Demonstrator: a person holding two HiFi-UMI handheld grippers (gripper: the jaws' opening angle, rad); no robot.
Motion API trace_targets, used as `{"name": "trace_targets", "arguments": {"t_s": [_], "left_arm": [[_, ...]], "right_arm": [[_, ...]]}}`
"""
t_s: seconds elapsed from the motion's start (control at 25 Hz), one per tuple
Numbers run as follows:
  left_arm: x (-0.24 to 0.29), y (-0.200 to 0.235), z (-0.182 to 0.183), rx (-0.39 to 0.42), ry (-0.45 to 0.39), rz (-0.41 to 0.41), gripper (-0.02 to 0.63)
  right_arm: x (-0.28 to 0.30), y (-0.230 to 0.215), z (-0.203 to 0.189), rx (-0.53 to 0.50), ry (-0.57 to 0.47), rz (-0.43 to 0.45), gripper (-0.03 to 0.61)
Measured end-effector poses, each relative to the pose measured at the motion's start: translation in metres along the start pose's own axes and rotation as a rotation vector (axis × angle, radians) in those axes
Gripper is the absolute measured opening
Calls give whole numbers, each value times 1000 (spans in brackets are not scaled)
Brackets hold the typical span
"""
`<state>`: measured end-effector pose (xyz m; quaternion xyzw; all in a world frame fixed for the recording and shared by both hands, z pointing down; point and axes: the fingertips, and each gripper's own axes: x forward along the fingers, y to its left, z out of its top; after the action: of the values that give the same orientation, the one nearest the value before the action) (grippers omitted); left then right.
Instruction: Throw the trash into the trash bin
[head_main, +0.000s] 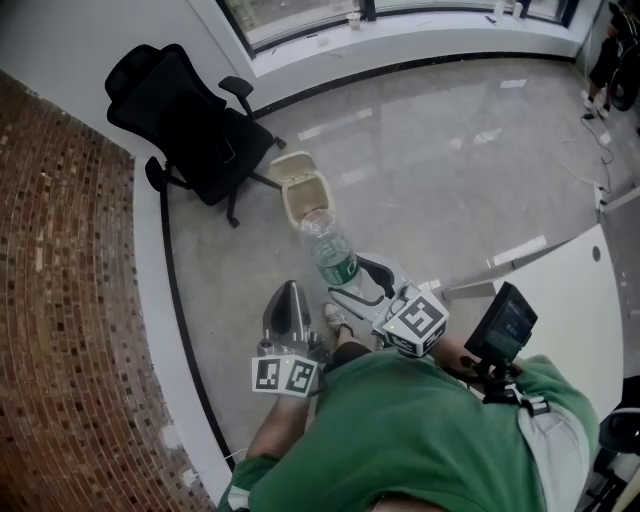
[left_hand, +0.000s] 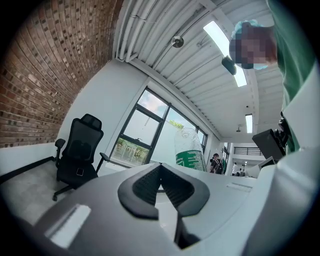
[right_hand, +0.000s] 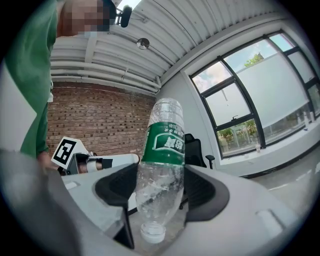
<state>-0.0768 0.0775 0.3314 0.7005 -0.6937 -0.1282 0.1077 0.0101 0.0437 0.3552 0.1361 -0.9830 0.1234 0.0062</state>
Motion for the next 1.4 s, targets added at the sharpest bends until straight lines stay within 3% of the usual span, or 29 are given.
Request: {"name": "trace_targets", "arguments": {"t_s": [0.8,1.4], "left_arm": [[81,125,50,-39,-2,-136,8],[112,161,55,-64,15,-156,8]], "right_arm": [[145,-27,26,-27,-20,-132,295],[187,-49,29,-27,16,-157,295]]}}
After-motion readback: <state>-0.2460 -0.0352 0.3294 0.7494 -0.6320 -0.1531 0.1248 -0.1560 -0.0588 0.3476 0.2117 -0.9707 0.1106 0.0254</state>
